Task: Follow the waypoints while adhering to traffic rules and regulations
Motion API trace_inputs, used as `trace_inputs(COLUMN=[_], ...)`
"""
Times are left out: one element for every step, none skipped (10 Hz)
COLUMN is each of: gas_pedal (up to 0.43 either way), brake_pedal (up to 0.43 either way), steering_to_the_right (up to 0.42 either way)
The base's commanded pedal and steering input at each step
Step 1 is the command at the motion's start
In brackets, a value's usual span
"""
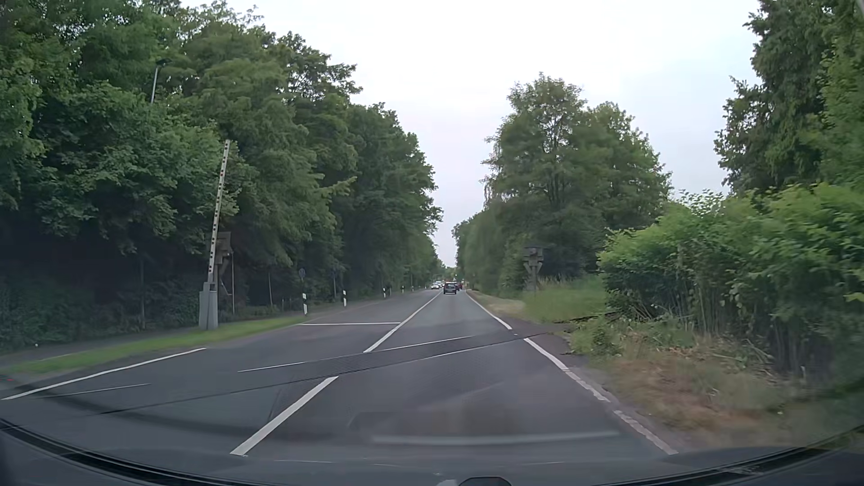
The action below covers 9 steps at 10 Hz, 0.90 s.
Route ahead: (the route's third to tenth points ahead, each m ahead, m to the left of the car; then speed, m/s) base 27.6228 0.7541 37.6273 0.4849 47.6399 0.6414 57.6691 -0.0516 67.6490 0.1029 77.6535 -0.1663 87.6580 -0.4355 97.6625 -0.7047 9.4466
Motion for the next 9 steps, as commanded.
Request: trace_inputs(gas_pedal=[0.110, 0.110, 0.110, 0.118, 0.118, 0.130, 0.130, 0.138, 0.157], brake_pedal=[0.000, 0.000, 0.000, 0.000, 0.000, 0.000, 0.000, 0.000, 0.000], steering_to_the_right=[0.000, 0.000, -0.001, 0.000, 0.000, 0.000, 0.001, 0.001, 0.000])
